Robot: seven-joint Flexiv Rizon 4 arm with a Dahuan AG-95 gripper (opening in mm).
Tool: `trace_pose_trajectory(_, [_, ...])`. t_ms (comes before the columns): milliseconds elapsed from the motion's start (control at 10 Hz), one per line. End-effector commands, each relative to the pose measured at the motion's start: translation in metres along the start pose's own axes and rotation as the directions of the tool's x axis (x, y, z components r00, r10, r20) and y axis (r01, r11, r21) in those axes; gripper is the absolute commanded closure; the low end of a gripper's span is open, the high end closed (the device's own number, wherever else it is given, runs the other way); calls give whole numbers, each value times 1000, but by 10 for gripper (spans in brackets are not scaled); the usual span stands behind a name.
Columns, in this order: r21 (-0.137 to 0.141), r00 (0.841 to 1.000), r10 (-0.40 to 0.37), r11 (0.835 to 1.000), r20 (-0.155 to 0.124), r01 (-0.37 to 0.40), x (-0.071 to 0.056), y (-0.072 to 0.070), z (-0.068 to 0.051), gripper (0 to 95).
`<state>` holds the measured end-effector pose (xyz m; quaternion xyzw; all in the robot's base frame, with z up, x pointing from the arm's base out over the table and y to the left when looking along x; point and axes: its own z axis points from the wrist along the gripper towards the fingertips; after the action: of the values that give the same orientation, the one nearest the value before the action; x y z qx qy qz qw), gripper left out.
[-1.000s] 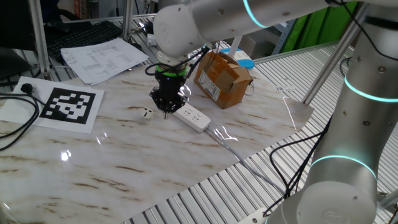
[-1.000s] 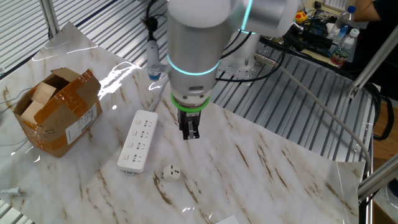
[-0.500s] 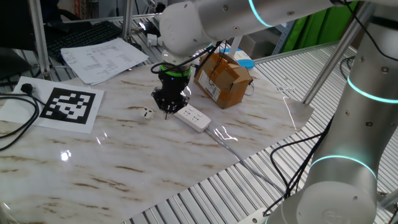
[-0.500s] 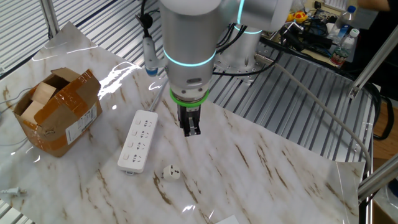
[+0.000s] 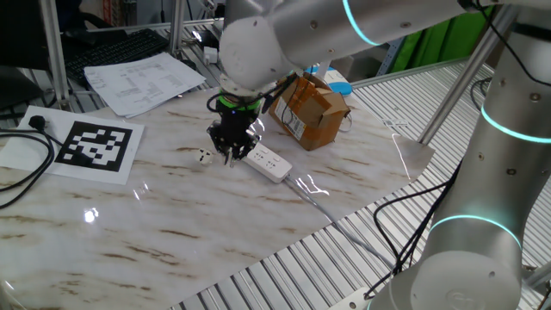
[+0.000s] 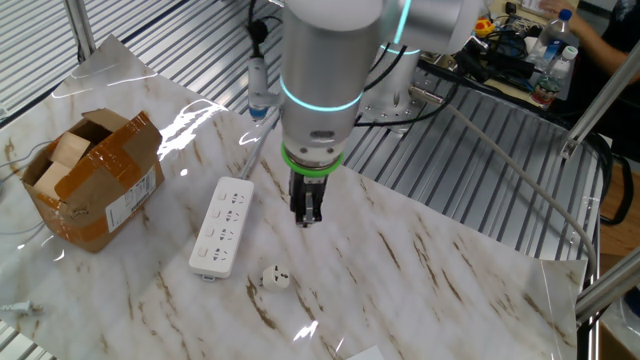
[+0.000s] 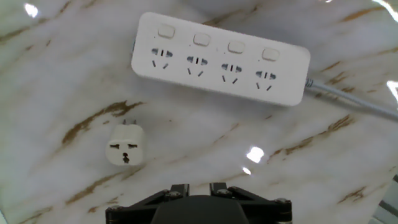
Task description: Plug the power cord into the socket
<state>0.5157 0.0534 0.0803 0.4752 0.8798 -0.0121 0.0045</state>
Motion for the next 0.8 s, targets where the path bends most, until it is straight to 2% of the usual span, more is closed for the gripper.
trace_pose_trajectory(100, [-12,995,91,996,30,-90,-4,21,8,760])
trace_pose_trajectory(200, [-11,994,106,994,30,-106,-5,26,8,760])
trace_pose_trajectory(400, [-11,988,141,990,55,-141,-10,40,12,760])
trace_pose_trajectory(500, [-12,984,164,986,67,-164,-14,51,13,570])
trace_pose_trajectory(700, [-16,981,175,985,80,-174,-20,58,14,570])
trace_pose_trajectory(800, [-19,980,172,985,102,-171,-23,60,16,570])
